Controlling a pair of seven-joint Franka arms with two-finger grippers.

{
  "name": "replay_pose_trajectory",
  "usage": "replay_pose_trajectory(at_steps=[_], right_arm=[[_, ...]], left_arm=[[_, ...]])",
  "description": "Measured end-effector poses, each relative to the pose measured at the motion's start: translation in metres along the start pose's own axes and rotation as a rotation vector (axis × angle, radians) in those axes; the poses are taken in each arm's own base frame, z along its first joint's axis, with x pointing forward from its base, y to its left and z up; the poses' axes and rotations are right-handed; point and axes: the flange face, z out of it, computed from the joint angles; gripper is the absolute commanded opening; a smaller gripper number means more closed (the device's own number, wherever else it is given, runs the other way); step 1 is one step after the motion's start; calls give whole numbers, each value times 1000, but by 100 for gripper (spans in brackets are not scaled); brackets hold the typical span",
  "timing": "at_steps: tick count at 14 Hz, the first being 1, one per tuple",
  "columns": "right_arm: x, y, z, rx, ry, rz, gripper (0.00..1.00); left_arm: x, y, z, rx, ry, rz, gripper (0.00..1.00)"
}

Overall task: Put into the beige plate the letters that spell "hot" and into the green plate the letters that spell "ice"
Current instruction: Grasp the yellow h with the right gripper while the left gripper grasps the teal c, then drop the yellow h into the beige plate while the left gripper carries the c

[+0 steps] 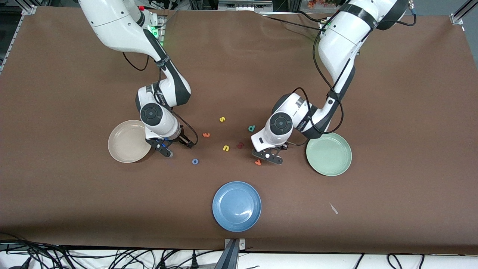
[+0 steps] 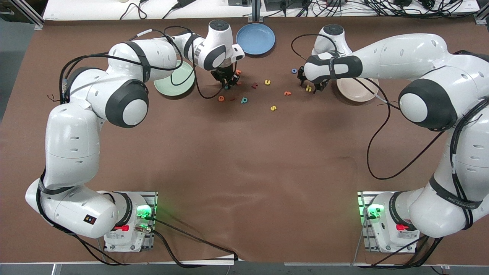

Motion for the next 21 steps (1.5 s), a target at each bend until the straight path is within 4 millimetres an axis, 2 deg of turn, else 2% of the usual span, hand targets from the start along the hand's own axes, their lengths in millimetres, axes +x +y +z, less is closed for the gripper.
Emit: replay_pose_trajectory(at_steps=[4,5,8,10,12,15,18,21], right_arm=[[0,0,-1,2,1,-1,34],[0,0,-1,2,1,-1,29],[1,-1,-2,6,3,-1,15],[1,-1,-2,6,3,-1,10],[3,-2,-4,8,4,1,9],[18,-4,-26,-33,-27,-39,9],[52,16,-71,-63,-42,-134,9],[77,52,-95,-79,-43,-237,9]], left_arm=[[1,-4,0,3,2,-11,3],[3,-11,-1,5,3,-20,0],[6,-27,-2,6,5,-42,0],[7,-28,-2,6,5,-43,0],[7,-28,-2,6,6,-43,0],[8,-29,-5,7,3,-45,0],[8,-39,-27,23,-37,-61,0],[4,-56,-81,41,-54,-86,0]])
